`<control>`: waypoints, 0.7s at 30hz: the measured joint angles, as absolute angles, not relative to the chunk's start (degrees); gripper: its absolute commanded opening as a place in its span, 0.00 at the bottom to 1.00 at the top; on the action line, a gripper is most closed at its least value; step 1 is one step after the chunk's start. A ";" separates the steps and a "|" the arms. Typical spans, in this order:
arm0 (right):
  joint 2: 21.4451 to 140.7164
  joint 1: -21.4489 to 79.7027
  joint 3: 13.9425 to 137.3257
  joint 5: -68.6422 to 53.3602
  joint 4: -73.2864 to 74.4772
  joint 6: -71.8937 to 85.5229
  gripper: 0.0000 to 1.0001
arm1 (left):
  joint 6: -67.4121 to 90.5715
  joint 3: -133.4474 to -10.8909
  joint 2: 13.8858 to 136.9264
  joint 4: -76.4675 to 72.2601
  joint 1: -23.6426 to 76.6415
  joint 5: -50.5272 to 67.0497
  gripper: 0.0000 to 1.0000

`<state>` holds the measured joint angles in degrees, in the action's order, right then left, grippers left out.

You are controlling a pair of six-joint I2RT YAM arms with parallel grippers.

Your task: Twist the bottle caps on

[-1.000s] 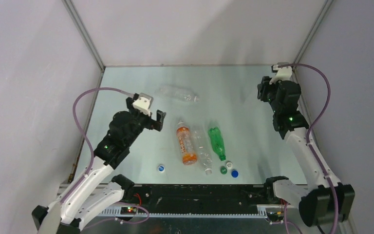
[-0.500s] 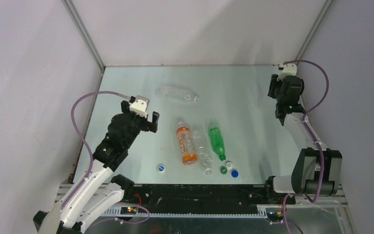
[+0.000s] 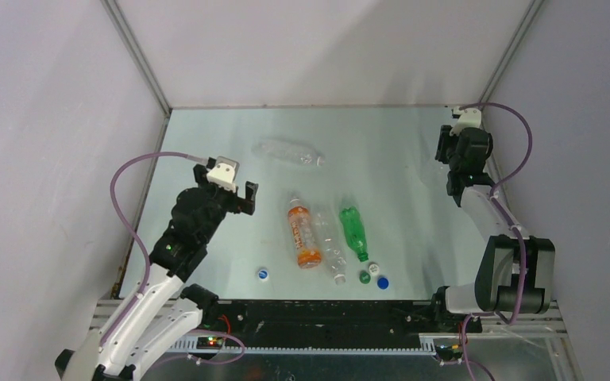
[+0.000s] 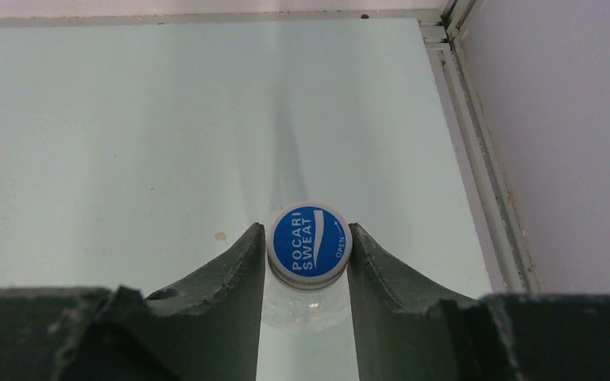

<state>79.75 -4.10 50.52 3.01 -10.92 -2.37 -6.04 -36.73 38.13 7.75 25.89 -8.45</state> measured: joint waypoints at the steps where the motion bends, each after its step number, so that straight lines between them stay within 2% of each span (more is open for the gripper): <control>1: 79.75 -4.12 50.39 2.98 -11.22 -2.35 0.29 | -6.04 -36.62 38.06 7.70 25.85 -8.36 1.00; 5: 79.75 -4.19 50.33 2.94 -11.40 -2.13 0.41 | -6.04 -36.32 37.95 7.57 25.69 -8.27 1.00; 10: 79.75 -4.27 50.33 3.01 -11.38 -1.93 0.52 | -6.04 -36.32 37.87 7.40 25.67 -8.16 1.00; 21: 79.72 -4.27 49.54 3.20 -10.31 -1.50 0.59 | -6.04 -36.32 37.85 7.38 25.58 -6.79 1.00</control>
